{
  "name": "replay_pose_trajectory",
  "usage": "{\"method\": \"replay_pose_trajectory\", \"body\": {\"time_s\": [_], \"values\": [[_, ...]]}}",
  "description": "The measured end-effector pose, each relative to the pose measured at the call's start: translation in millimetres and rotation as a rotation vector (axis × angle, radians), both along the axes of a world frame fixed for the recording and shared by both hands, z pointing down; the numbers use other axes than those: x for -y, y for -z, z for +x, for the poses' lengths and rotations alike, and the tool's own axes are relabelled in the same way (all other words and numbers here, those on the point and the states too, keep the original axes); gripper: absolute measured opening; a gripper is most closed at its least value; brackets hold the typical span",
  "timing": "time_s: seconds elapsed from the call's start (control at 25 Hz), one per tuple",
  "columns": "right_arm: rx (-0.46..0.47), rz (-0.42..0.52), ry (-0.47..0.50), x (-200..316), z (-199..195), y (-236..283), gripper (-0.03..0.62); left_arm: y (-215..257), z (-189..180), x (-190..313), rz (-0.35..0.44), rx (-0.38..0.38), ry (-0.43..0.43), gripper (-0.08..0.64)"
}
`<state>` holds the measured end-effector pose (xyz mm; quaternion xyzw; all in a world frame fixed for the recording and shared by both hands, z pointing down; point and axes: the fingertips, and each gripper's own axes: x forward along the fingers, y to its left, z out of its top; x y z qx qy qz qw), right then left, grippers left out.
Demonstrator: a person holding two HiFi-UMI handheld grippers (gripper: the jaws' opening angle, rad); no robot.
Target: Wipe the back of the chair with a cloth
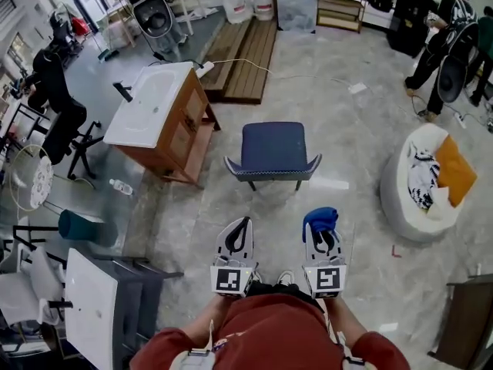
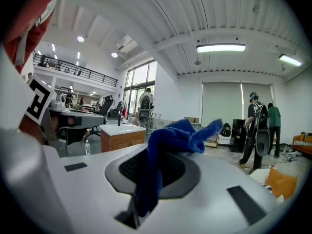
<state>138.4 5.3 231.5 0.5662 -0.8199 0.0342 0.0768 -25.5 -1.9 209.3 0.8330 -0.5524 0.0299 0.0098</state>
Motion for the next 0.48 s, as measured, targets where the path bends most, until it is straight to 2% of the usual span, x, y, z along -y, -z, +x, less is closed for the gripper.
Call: {"method": "replay_pose_trajectory", "body": {"time_s": [0.08,0.16,0.36,0.48], "values": [[-0.003,0.024,-0.008,-0.3,-3.6,16.3,0.055,11.1,-5.9,-2.5,-0.021,0.047,-0.012,0.014],[-0.035,0.049,-0.002,-0.7,-4.9,22.9,0.055,24.0,-11.3,-0.8,-0.009,0.078,-0.006,0.012],[-0.041,0.112,0.005,-4.9,-12.0,52.6,0.055,51.7,-16.7,-2.0,0.023,0.048,-0.008,0.012],[-0.026,0.172,-0.005,-4.1,-14.5,79.8,0.055,71.6,-17.0,-2.9,0.076,0.070,-0.043,0.014]]}}
